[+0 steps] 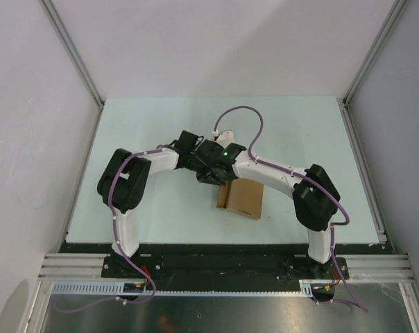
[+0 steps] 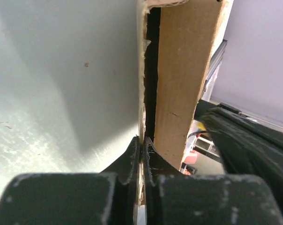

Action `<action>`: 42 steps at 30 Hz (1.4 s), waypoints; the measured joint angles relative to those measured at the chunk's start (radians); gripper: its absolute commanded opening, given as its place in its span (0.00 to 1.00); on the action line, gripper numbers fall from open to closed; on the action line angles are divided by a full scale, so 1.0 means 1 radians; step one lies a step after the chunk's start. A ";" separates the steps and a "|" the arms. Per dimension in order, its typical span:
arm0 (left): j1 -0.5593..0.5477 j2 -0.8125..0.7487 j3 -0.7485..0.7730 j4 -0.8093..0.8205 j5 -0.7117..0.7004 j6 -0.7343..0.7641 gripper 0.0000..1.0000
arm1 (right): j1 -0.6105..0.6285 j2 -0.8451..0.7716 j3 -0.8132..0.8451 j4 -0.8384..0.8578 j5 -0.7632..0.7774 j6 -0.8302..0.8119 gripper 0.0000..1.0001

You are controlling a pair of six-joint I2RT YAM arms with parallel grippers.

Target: Unpack the express box

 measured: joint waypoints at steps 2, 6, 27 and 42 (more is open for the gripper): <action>0.000 0.009 0.000 -0.002 -0.008 0.000 0.00 | -0.003 -0.017 -0.007 0.002 -0.002 0.000 0.13; 0.000 0.010 0.000 -0.003 -0.024 0.000 0.00 | -0.011 -0.058 -0.027 0.002 -0.002 0.000 0.18; 0.003 0.005 -0.001 -0.003 -0.013 0.002 0.00 | 0.017 -0.009 -0.037 0.025 -0.010 -0.025 0.56; 0.052 0.000 -0.026 0.001 -0.008 0.001 0.00 | -0.006 -0.069 -0.134 0.070 -0.032 0.020 0.51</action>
